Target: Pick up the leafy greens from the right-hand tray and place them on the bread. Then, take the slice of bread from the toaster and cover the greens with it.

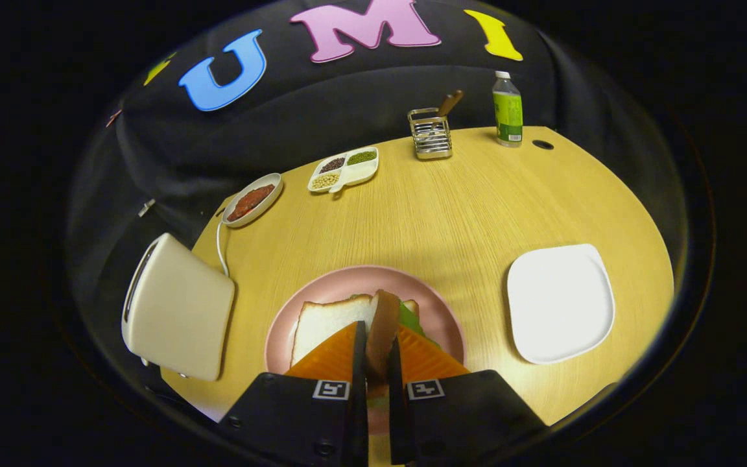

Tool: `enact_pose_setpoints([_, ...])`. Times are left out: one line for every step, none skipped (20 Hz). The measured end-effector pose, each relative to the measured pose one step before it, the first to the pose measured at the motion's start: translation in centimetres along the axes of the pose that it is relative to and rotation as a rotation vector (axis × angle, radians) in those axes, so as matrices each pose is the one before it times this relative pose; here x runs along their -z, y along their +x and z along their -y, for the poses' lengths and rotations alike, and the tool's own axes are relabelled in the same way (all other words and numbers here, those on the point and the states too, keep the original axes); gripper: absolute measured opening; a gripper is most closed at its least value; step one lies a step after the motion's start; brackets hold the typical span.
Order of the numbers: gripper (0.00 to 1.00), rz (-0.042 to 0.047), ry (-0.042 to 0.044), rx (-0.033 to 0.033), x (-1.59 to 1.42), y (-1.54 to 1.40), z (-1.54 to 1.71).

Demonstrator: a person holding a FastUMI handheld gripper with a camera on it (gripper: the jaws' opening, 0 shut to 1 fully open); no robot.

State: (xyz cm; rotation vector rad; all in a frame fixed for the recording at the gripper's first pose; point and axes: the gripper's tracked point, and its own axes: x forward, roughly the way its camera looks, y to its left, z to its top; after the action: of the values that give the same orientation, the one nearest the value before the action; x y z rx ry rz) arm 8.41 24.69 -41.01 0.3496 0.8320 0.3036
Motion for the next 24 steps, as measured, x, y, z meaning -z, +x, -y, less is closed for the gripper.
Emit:
enact_pose_setpoints([0.23, 0.00356, -0.04229, 0.02193, -0.012, 0.138, 0.513])
enact_pose_setpoints([0.29, 0.00059, -0.0447, 0.02196, 0.082, 0.137, 0.56])
enact_pose_setpoints([0.37, 0.00265, -0.02385, 0.0137, 0.054, 0.034, 0.315])
enact_pose_setpoints([0.44, -0.0025, -0.03227, 0.02576, 0.24, 0.08, 0.612])
enact_pose_setpoints([0.54, -0.00526, -0.04375, 0.01712, 0.269, 0.066, 0.523])
enact_pose_setpoints([0.63, 0.01053, -0.02914, 0.00168, -0.23, 0.066, 0.013])
enact_pose_setpoints([0.72, 0.01172, -0.02551, 0.00695, -0.188, -0.025, 0.223])
enact_pose_setpoints([0.75, 0.00669, -0.02131, 0.00316, -0.076, -0.058, 0.165])
enact_pose_setpoints([0.81, 0.00549, -0.01535, 0.0088, -0.091, -0.116, 0.26])
enact_pose_setpoints([0.84, 0.00739, -0.00557, 0.00745, -0.201, -0.153, 0.31])
enact_pose_setpoints([0.93, 0.00392, 0.00404, 0.00213, -0.16, -0.14, 0.205])
enact_pose_setpoints([0.95, 0.00151, 0.00673, -0.00098, -0.018, -0.155, 0.062])
enact_pose_setpoints([0.97, 0.00049, -0.00021, 0.00432, -0.028, -0.101, 0.257])
enact_pose_setpoints([0.98, -0.00207, -0.00375, 0.00484, 0.088, -0.089, 0.269])
enact_pose_setpoints([0.99, 0.00021, -0.00271, 0.00267, 0.061, -0.213, 0.204])
enact_pose_setpoints([0.99, 0.00193, -0.0001, 0.00269, -0.056, -0.214, 0.185])
enact_pose_setpoints([0.99, 0.00328, -0.00023, 0.00396, -0.092, -0.214, 0.187])
enact_pose_setpoints([0.99, 0.00084, 0.00157, 0.00204, -0.079, -0.28, 0.153])
enact_pose_setpoints([0.99, 0.00444, 0.00115, -0.00025, -0.209, -0.467, 0.11])
enact_pose_setpoints([0.99, 0.00841, -0.00026, 0.00022, -0.347, -0.553, 0.219])
enact_pose_setpoints([0.99, 0.01543, 0.00145, -0.00273, -0.68, -0.667, 0.203])
enact_pose_setpoints([0.99, 0.02163, 0.00443, -0.00465, -0.881, -0.921, 0.032])
enact_pose_setpoints([0.99, 0.025, 0.00491, -0.0058, -1.185, -1.018, 0.033])
enact_pose_setpoints([0.99, 0.0282, 0.00525, -0.00694, -1.282, -1.112, 0.042])
